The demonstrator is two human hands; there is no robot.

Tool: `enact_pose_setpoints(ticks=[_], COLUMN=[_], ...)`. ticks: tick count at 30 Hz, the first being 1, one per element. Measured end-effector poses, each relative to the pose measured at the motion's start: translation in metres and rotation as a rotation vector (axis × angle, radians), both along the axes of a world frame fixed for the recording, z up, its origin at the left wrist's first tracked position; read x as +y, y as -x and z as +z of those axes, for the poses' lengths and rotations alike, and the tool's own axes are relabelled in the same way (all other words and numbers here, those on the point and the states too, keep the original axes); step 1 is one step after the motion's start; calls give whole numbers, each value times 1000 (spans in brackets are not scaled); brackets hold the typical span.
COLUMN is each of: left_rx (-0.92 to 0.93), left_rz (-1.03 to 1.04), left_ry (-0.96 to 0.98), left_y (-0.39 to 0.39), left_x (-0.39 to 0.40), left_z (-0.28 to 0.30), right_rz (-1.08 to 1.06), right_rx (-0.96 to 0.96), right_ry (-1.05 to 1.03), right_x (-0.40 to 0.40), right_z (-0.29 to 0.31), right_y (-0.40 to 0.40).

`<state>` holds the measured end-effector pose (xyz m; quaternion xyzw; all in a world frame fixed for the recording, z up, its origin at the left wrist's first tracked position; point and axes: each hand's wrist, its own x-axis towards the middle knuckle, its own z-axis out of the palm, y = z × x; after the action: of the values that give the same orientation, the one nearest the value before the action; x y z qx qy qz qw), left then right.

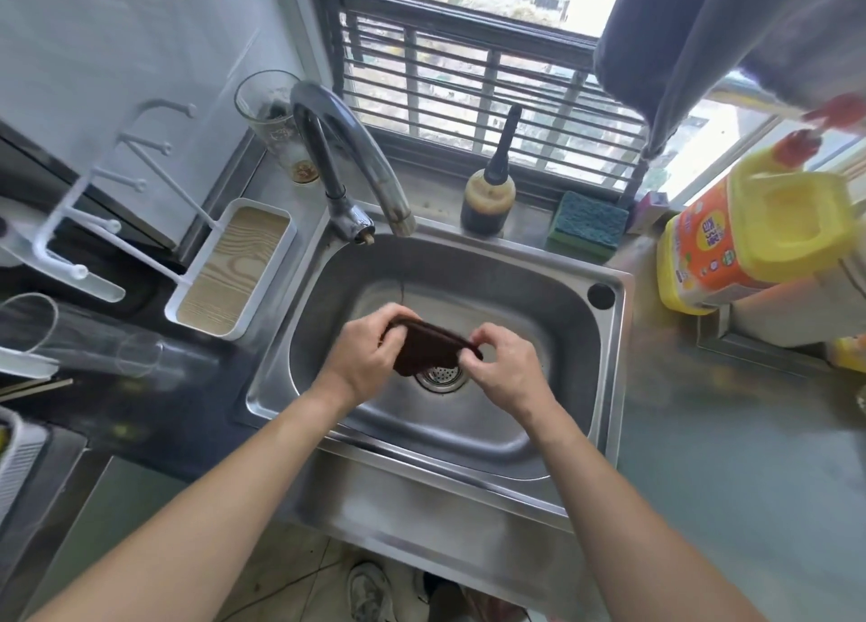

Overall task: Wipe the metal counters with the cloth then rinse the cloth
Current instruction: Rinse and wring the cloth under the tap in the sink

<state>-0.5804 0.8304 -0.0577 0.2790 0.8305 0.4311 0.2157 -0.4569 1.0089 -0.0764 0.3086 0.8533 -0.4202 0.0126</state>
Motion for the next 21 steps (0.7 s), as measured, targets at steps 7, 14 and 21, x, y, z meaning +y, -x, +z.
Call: enact_pose_setpoints(ticks=[7, 14, 21], left_rx=[-609, -598, -249], left_rz=[342, -264, -371], left_ry=[-37, 503, 676], left_y=[5, 1, 0], left_x=[11, 9, 32], left_z=[-9, -13, -17], right_rz=[-324, -322, 278], right_rx=[12, -80, -317], right_ry=[414, 971, 456], right_x=[-9, -3, 9], right_z=[-1, -12, -9], right_y=[8, -7, -6])
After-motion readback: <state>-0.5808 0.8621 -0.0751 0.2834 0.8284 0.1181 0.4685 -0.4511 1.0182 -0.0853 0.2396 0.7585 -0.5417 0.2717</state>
